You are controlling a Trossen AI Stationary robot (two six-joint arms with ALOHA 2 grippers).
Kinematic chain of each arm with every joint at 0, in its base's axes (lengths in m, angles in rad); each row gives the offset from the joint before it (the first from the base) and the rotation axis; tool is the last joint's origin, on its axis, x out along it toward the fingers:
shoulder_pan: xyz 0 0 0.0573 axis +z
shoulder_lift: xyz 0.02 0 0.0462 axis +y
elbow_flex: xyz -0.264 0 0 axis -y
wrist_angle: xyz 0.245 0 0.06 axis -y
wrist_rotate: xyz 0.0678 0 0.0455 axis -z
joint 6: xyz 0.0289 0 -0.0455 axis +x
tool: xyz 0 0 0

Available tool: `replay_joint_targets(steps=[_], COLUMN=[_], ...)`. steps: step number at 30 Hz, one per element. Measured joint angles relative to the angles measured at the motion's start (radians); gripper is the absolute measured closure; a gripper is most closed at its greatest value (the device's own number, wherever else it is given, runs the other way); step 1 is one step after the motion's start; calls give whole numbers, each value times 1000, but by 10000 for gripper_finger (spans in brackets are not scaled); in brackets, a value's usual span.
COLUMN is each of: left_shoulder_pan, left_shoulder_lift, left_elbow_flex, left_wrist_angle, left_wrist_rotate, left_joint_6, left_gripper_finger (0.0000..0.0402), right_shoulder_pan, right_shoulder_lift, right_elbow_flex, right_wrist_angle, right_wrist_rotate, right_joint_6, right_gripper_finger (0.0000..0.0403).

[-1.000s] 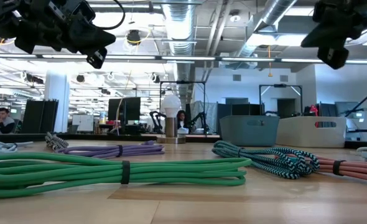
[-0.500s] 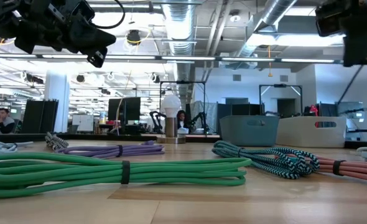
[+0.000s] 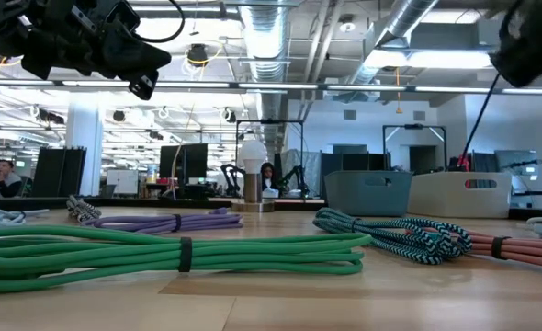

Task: Pick & Place USB Port
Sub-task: Put the white charger cable into the gray bin

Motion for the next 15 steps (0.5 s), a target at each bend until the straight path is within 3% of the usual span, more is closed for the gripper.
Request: replay_joint_targets(steps=[15], left_shoulder_pan=[1], left_shoulder_lift=[0], left_elbow_flex=[0], left_wrist_angle=[-1], left_wrist_rotate=[0], left_joint_6=[7], left_gripper_finger=[389], right_shoulder_pan=[-3], right_shoulder_lift=[288], right_elbow_flex=[0], right_wrist_angle=[300], right_wrist_rotate=[-18], right_joint_6=[-84], right_gripper_finger=[273])
